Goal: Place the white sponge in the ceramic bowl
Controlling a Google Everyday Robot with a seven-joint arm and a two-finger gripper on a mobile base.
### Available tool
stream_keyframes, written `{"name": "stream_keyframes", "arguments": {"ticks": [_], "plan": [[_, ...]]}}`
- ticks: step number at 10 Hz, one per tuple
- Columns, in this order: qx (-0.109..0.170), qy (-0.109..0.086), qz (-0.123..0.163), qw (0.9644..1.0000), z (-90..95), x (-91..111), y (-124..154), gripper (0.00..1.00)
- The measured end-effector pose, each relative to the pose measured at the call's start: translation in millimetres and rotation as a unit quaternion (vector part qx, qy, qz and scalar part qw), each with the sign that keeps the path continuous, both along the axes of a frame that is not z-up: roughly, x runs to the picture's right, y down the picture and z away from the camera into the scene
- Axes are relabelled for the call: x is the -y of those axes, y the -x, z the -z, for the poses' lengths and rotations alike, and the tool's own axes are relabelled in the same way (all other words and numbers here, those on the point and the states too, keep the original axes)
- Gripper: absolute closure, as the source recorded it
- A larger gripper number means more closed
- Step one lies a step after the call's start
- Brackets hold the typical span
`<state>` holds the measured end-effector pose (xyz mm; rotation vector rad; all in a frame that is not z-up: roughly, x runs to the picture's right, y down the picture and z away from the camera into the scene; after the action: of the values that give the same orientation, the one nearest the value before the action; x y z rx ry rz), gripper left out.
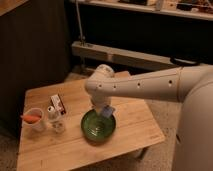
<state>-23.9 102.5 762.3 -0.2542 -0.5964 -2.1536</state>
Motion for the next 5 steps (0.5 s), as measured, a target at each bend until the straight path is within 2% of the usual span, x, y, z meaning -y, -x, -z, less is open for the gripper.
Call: {"name": "stream_keyframes", "arguments": {"ticks": [5], "plan": [[0.010, 0.036, 0.001, 0.9993, -16.3, -36, 20, 1.00]]}}
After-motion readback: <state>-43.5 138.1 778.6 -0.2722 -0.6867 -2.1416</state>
